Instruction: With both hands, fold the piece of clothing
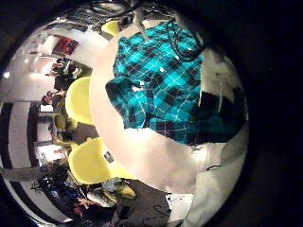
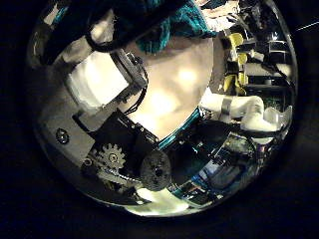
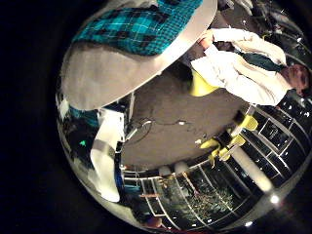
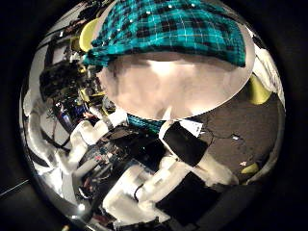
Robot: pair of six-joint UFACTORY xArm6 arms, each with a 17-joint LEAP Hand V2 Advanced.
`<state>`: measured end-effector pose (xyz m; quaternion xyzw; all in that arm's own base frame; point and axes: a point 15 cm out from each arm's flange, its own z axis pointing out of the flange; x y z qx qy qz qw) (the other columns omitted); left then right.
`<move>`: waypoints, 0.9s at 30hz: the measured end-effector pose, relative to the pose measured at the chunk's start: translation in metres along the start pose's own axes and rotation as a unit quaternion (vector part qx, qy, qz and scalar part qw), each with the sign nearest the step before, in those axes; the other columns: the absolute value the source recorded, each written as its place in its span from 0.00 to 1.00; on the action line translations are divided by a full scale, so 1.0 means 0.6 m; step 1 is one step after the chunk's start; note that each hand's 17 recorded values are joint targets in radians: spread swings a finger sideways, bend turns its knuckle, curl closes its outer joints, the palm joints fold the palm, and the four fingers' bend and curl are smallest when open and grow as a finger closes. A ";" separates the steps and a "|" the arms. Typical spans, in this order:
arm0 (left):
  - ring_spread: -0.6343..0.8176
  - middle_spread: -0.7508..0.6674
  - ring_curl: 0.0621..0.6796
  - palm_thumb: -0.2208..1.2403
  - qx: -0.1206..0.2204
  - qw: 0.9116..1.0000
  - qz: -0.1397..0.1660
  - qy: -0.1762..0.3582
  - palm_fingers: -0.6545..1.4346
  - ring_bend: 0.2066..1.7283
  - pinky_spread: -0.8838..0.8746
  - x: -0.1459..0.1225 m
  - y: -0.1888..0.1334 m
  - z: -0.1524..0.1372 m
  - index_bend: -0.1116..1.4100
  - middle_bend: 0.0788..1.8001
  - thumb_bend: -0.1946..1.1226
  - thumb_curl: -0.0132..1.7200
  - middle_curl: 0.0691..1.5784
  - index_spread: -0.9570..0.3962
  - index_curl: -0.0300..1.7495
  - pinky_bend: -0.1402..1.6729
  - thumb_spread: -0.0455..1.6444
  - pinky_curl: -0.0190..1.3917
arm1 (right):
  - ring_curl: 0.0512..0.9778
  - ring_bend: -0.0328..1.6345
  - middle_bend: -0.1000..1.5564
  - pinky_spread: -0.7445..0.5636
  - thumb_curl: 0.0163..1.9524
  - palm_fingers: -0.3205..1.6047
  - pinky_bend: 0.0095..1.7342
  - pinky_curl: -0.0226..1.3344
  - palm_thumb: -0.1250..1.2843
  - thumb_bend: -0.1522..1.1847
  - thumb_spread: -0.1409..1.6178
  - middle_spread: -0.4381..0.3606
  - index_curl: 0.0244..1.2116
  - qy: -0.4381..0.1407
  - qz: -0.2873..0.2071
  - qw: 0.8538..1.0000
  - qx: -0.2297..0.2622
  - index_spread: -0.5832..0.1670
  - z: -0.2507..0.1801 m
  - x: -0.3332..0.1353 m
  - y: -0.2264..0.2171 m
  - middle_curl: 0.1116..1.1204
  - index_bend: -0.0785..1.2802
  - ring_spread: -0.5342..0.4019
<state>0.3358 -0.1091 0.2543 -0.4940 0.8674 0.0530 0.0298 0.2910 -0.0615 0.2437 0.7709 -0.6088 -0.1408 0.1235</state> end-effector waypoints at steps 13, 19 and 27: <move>0.12 0.12 0.72 0.73 -0.006 1.000 0.000 -0.001 0.83 0.77 0.15 -0.013 -0.006 -0.017 0.35 0.53 0.13 0.33 0.60 0.15 0.72 0.71 0.63 0.49 | 0.20 0.36 0.22 0.79 0.16 0.26 0.29 0.20 0.41 0.10 0.69 0.56 0.22 0.024 0.011 0.998 0.060 0.45 0.078 0.006 -0.083 0.27 0.19 0.65; 0.12 0.12 0.72 0.73 -0.011 1.000 0.001 0.000 0.83 0.77 0.15 -0.013 0.003 -0.021 0.33 0.52 0.13 0.34 0.61 0.14 0.76 0.71 0.63 0.49 | 0.20 0.37 0.23 0.76 0.17 0.32 0.26 0.18 0.48 0.11 0.68 0.52 0.24 0.032 0.020 0.997 0.063 0.44 0.089 0.012 -0.112 0.27 0.20 0.60; 0.12 0.11 0.72 0.73 -0.010 1.000 -0.009 0.004 0.83 0.76 0.15 -0.032 0.015 -0.023 0.30 0.52 0.13 0.34 0.61 0.13 0.79 0.70 0.63 0.49 | 0.34 0.58 0.43 0.42 0.21 0.78 0.43 0.23 0.66 0.15 0.68 0.24 0.34 0.067 0.009 0.996 0.054 0.25 0.072 0.024 -0.145 0.42 0.30 0.32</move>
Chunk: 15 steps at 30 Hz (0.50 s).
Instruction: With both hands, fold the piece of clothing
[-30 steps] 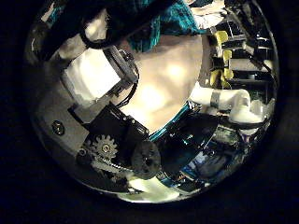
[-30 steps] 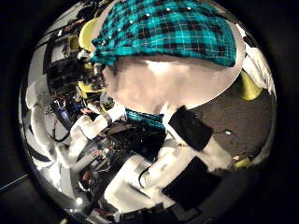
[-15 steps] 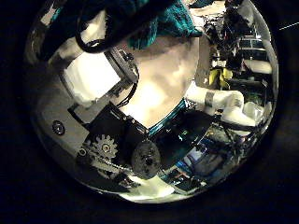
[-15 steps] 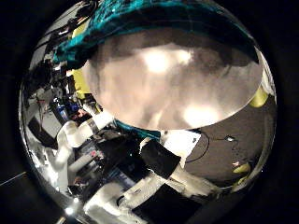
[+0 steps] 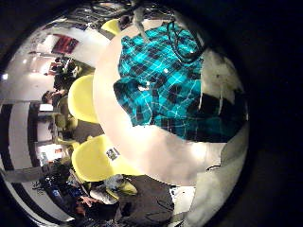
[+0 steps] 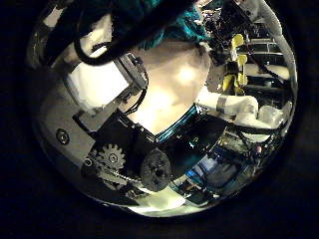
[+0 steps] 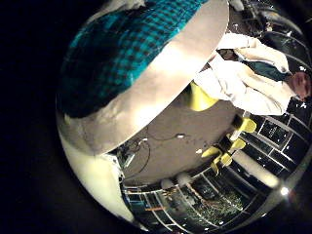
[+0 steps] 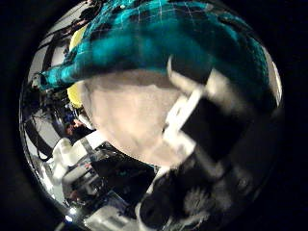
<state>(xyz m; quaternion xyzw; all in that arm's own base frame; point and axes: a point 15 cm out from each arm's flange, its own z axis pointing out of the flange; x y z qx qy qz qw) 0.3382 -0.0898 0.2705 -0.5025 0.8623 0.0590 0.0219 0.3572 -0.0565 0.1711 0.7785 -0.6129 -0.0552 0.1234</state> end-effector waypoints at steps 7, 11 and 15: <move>0.12 0.11 0.71 0.73 -0.011 1.000 -0.001 0.014 0.84 0.76 0.15 -0.005 0.046 0.004 0.29 0.51 0.14 0.35 0.62 0.14 0.81 0.70 0.64 0.49 | 0.52 0.75 0.68 0.41 0.26 0.78 0.66 0.39 0.78 0.20 0.72 0.22 0.57 0.003 0.016 0.999 0.030 0.21 -0.046 0.020 0.019 0.65 0.69 0.27; 0.12 0.10 0.71 0.73 -0.036 0.999 0.009 0.020 0.84 0.76 0.15 -0.001 0.088 -0.003 0.28 0.51 0.14 0.35 0.62 0.14 0.82 0.70 0.64 0.49 | 0.61 0.82 0.76 0.42 0.29 0.72 0.73 0.46 0.79 0.19 0.73 0.23 0.67 0.001 0.019 1.000 0.018 0.24 -0.074 0.018 0.066 0.73 0.79 0.27; 0.12 0.10 0.72 0.73 -0.064 0.997 0.016 0.029 0.84 0.76 0.15 -0.003 0.132 -0.023 0.27 0.50 0.14 0.35 0.62 0.14 0.83 0.70 0.64 0.49 | 0.67 0.85 0.79 0.42 0.30 0.69 0.76 0.52 0.79 0.17 0.73 0.25 0.72 0.004 0.012 1.000 0.028 0.27 -0.121 0.012 0.105 0.77 0.83 0.28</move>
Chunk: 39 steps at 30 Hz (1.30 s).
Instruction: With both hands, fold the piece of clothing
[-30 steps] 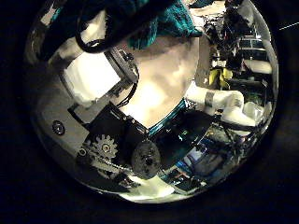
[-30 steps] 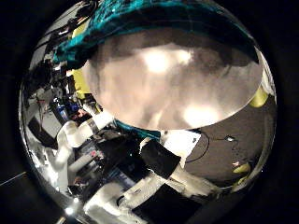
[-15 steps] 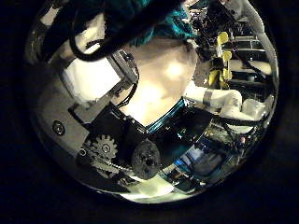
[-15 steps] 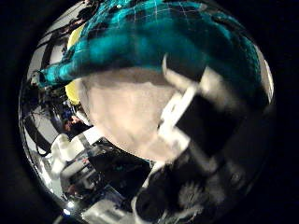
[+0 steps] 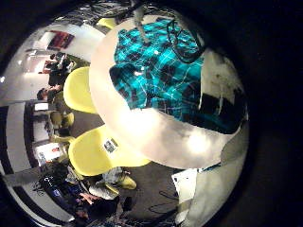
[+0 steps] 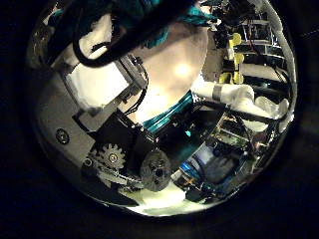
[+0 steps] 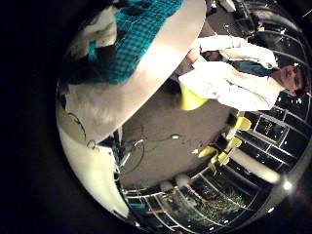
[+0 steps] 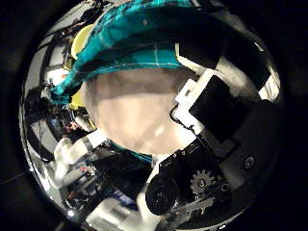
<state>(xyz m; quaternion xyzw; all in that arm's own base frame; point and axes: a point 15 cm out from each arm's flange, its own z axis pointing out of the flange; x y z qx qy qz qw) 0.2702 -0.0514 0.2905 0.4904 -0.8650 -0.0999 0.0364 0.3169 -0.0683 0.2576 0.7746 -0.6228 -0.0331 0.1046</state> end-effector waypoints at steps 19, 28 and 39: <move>0.12 0.09 0.72 0.72 -0.014 0.999 -0.043 -0.023 0.84 0.75 0.15 -0.117 -0.048 -0.141 0.26 0.50 0.13 0.36 0.63 0.16 0.85 0.71 0.63 0.49 | 0.80 0.90 0.87 0.44 0.37 0.62 0.77 0.72 0.80 0.12 0.73 0.30 0.83 -0.013 -0.015 0.998 0.060 0.34 -0.175 -0.016 -0.069 0.84 0.91 0.30; 0.12 0.09 0.73 0.73 -0.033 0.997 -0.062 -0.012 0.83 0.75 0.15 -0.226 -0.237 -0.051 0.24 0.49 0.14 0.36 0.65 0.18 0.87 0.69 0.64 0.49 | 0.82 0.90 0.89 0.44 0.39 0.62 0.75 0.78 0.80 0.11 0.73 0.31 0.85 -0.026 -0.039 0.999 0.005 0.35 -0.108 -0.013 -0.269 0.83 0.91 0.30; 0.10 0.09 0.69 0.56 -0.033 0.995 -0.091 0.012 0.65 0.64 0.14 -0.331 -0.361 0.066 0.24 0.46 0.10 0.31 0.64 0.21 0.85 0.60 0.63 0.49 | 0.79 0.88 0.81 0.39 0.37 0.52 0.68 0.78 0.70 0.09 0.75 0.29 0.80 -0.018 -0.013 1.000 0.017 0.33 0.009 -0.001 -0.436 0.75 0.75 0.30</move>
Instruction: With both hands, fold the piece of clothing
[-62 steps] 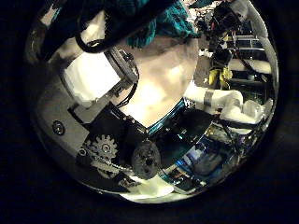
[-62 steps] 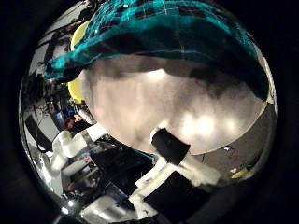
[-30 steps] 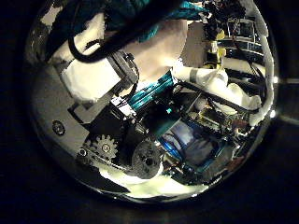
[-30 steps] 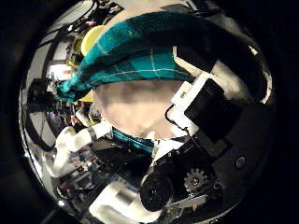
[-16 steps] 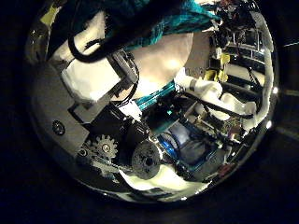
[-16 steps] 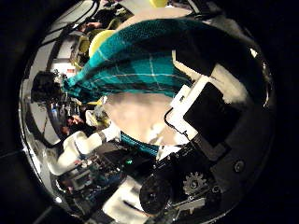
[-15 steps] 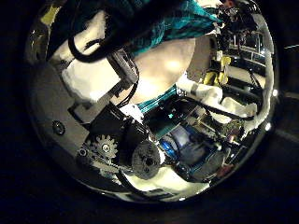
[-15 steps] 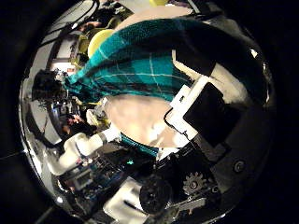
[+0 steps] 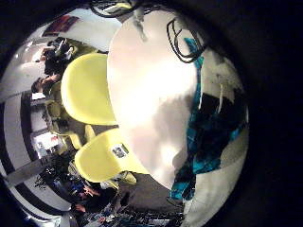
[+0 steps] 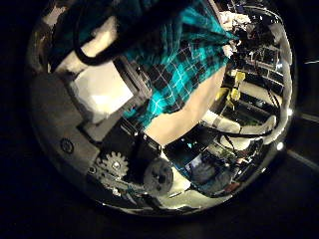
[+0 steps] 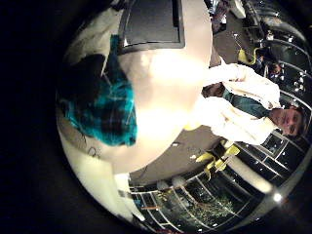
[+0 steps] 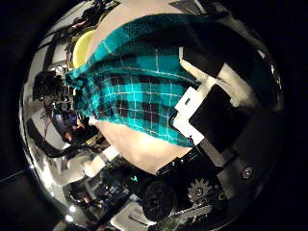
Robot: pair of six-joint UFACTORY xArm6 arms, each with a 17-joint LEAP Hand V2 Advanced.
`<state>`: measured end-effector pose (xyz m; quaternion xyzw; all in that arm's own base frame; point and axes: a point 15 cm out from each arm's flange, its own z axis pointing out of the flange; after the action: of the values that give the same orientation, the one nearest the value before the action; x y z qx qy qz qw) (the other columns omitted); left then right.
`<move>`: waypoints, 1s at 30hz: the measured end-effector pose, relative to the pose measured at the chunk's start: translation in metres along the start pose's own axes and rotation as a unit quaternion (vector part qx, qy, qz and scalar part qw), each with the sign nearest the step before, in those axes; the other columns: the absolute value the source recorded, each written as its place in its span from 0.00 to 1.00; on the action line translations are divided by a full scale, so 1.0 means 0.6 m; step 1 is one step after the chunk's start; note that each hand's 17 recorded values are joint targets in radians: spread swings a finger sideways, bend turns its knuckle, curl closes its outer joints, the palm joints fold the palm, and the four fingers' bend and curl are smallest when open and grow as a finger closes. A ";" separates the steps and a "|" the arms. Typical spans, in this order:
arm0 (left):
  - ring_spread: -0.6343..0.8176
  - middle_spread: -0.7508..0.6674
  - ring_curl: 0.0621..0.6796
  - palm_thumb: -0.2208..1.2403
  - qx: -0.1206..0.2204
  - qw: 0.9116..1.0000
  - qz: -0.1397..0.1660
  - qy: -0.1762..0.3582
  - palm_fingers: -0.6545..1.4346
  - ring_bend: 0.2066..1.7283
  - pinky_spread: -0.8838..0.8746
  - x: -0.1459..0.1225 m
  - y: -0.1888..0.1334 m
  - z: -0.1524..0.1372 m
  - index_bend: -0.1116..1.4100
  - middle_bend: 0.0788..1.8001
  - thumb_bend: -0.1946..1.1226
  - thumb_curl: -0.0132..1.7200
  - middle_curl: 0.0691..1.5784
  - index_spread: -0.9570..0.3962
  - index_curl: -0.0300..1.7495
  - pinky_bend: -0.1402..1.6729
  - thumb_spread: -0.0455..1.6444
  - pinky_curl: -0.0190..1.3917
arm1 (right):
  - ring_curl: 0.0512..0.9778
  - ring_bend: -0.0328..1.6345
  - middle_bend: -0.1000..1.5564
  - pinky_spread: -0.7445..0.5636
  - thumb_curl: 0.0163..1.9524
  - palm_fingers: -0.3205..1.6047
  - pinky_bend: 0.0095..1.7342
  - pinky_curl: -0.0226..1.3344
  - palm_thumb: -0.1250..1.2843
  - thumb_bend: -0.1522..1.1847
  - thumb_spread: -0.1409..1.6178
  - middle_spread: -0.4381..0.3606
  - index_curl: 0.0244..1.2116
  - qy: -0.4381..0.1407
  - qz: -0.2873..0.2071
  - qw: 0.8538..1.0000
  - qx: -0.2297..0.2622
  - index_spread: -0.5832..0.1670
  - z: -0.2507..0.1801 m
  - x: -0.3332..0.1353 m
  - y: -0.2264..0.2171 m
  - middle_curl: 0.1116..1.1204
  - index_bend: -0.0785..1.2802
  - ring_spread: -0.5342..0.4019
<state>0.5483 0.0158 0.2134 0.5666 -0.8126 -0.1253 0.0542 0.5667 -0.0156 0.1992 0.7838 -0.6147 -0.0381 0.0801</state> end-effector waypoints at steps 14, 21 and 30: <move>0.41 0.53 0.47 0.37 0.125 0.991 -0.038 0.023 0.29 0.45 0.50 -0.073 -0.016 -0.091 0.16 0.05 0.12 0.21 0.37 0.48 0.54 0.40 0.61 0.41 | 0.45 0.53 0.33 0.74 0.27 0.13 0.40 0.55 0.51 0.09 0.79 0.30 0.41 -0.009 0.057 0.984 0.168 0.22 -0.178 0.096 -0.019 0.35 0.26 0.54; 0.49 0.59 0.42 0.35 0.109 0.992 -0.005 0.058 0.31 0.41 0.60 -0.024 0.054 -0.126 0.18 0.06 0.13 0.20 0.30 0.58 0.42 0.37 0.62 0.37 | 0.35 0.44 0.29 0.83 0.24 0.20 0.30 0.44 0.48 0.10 0.80 0.35 0.35 0.002 0.054 0.980 0.191 0.21 -0.273 0.111 0.047 0.30 0.22 0.60; 0.51 0.61 0.37 0.36 0.058 0.992 0.031 0.107 0.34 0.39 0.64 0.067 0.162 -0.057 0.18 0.06 0.13 0.19 0.24 0.62 0.33 0.34 0.64 0.33 | 0.31 0.41 0.25 0.77 0.21 0.23 0.26 0.39 0.44 0.10 0.82 0.38 0.31 -0.053 0.011 0.998 0.016 0.24 -0.222 0.052 0.214 0.26 0.18 0.55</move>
<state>0.4538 0.0049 0.2698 0.5535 -0.8253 -0.0146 0.1113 0.4724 -0.0651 0.3535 0.7749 -0.6273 -0.0689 0.0356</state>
